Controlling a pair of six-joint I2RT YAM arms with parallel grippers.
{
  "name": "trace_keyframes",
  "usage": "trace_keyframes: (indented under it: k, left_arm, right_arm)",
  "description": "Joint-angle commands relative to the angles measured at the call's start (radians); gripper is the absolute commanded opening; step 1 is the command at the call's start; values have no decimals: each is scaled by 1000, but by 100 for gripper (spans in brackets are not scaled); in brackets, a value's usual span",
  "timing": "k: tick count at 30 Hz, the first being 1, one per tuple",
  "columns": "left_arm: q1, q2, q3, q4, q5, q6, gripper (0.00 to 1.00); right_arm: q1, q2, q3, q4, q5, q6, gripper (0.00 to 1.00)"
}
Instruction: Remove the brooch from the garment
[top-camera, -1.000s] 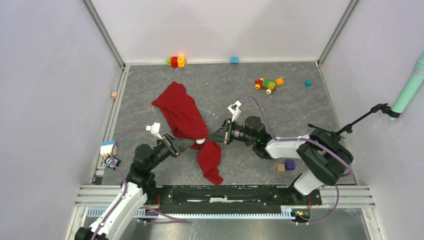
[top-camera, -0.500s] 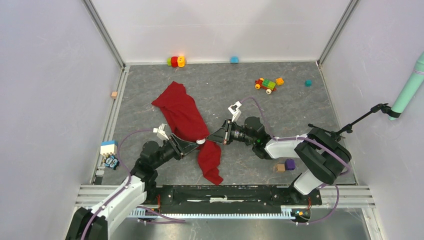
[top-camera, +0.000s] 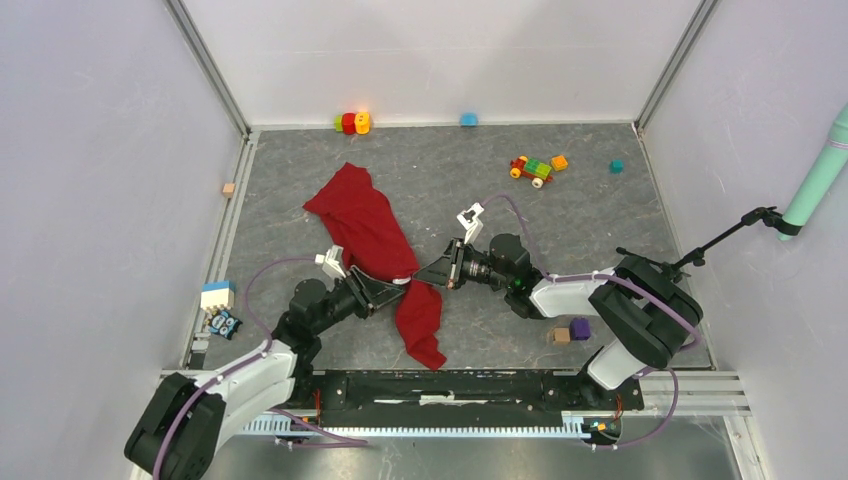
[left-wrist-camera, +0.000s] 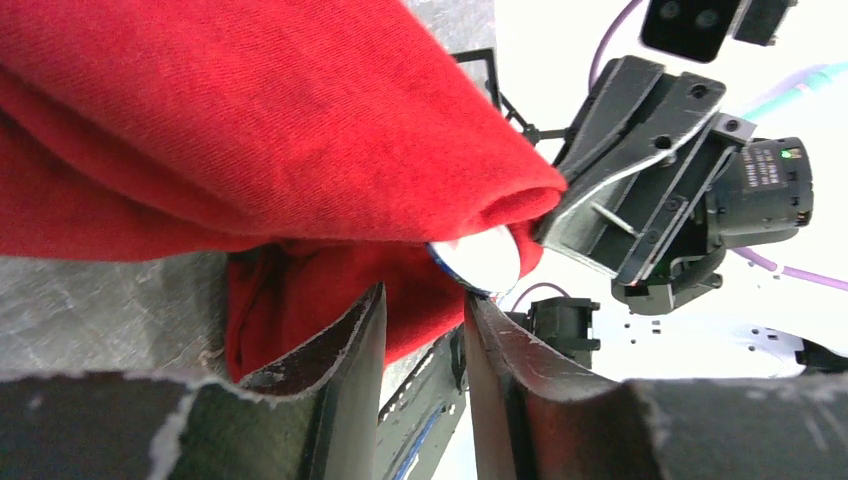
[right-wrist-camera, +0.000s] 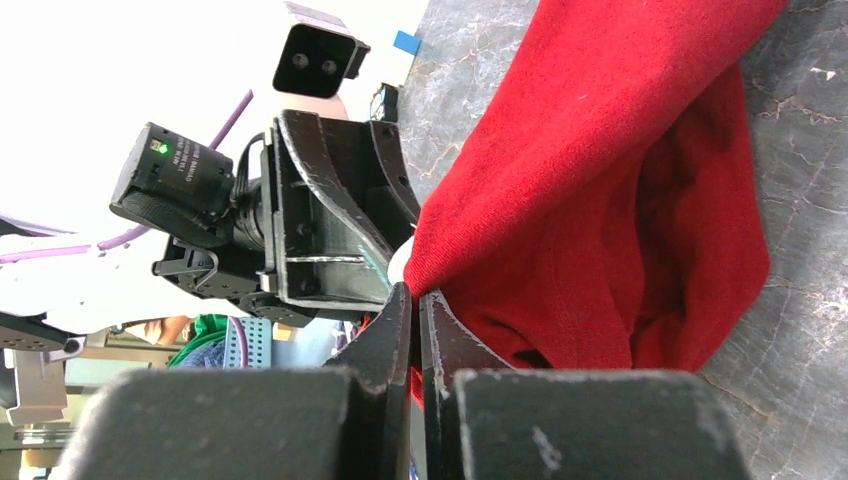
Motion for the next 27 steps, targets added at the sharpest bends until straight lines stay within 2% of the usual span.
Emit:
trace_keyframes:
  k: [1,8,10,12,13,15,22,27]
  left_arm:
    - [-5,-54,-33,72,-27,-42,38]
    - [-5,-230,-19,-139,-69,-30,35]
    - [-5,-253,-15,-172,-83,-28,38]
    - [-5,-243,29,-178,-93,-32,47]
    - [-6,-230,50,-174,-95,-33,53]
    - [-5,-184,87,-146,-98,-46,57]
    - [-5,-10,116,49,-114,-174,54]
    - [-6,25,92,142,-145,-216,52]
  right_arm:
    - [-3,-7,-6,52,11,-2,0]
    - [-39,15,46,16,12,-34,0]
    - [-46,24,77,4,10,-40,0]
    - [-50,29,111,-13,13,-45,0]
    - [-51,30,123,-15,15,-44,0]
    - [-54,22,140,-21,27,-46,0]
    - [-58,3,158,-33,56,-47,0]
    - [-58,1,147,-15,53,-34,0]
